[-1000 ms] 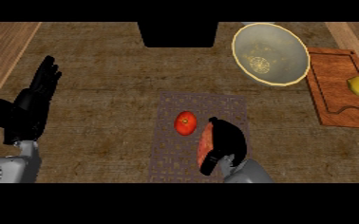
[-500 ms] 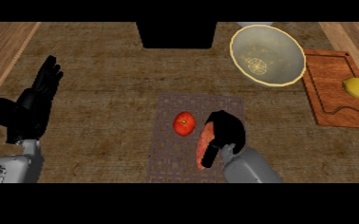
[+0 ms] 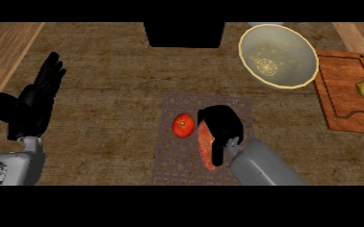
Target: Pick the sweet potato from the placemat and place it in the bowl
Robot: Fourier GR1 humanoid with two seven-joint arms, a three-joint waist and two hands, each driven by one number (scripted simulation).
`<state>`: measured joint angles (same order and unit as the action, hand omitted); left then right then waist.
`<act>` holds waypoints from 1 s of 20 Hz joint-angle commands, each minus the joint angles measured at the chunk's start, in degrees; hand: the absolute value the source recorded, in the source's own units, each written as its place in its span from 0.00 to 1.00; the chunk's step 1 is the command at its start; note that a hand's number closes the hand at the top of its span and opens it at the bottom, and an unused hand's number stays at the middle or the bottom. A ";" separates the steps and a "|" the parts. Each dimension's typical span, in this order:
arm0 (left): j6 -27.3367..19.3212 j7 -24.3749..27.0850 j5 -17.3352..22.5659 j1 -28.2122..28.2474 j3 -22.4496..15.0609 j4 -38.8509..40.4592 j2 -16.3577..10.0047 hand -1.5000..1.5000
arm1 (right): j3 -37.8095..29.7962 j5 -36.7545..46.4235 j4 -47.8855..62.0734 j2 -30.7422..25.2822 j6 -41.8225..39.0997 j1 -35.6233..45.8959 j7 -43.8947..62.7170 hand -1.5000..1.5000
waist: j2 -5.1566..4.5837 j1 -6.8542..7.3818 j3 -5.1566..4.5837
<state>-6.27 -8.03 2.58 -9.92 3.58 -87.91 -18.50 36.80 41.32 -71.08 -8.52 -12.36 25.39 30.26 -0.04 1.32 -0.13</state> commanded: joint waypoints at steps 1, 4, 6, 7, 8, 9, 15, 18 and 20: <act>0.66 0.05 0.11 0.84 0.08 -0.57 -0.12 0.50 | 3.03 2.72 0.67 -3.59 -0.45 4.57 -12.10 1.00 | -0.08 -0.13 0.17; 1.88 0.03 0.84 -0.69 2.22 2.22 -1.47 0.50 | 1.69 4.68 -3.41 -6.86 1.61 3.78 -15.78 1.00 | 0.04 -1.32 0.13; 1.56 3.11 0.41 4.49 1.84 -1.01 -0.10 0.50 | -0.36 5.69 -6.39 -8.16 3.49 2.97 -15.87 1.00 | 0.18 -1.18 0.13; -0.56 0.47 -0.97 3.95 0.75 -2.62 0.95 0.50 | -1.75 4.97 -10.97 -9.60 0.20 4.51 -13.81 1.00 | 0.32 -1.45 0.13; -1.31 0.75 -1.41 -0.29 0.97 1.74 1.40 0.50 | -1.68 5.88 -13.82 -8.00 1.82 5.43 -12.00 1.00 | 0.28 -2.21 0.11; 1.90 1.96 0.96 1.44 3.32 2.20 -1.16 0.50 | -4.63 4.90 -15.28 -9.76 1.57 6.39 -12.47 1.00 | 0.28 -1.94 0.09; -0.45 0.25 -0.96 4.21 1.17 -1.97 0.97 0.50 | -15.52 3.46 -28.94 -10.49 6.39 8.50 -6.04 1.00 | 0.79 -2.56 0.14; 0.19 -2.33 -0.12 0.65 1.69 -2.45 0.62 0.50 | -19.12 0.30 -33.66 -10.10 2.91 7.58 -3.66 1.00 | 0.34 -1.96 0.13; 0.24 2.98 -2.09 2.33 1.96 0.98 0.89 0.50 | -23.07 -0.22 -34.33 -12.45 2.22 6.23 -4.87 1.00 | 0.15 -1.77 0.11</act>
<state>-6.04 -7.60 1.71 -7.53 5.15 -89.06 -17.86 19.02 42.86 -100.43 -19.78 -8.25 32.30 23.59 0.32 -0.66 0.00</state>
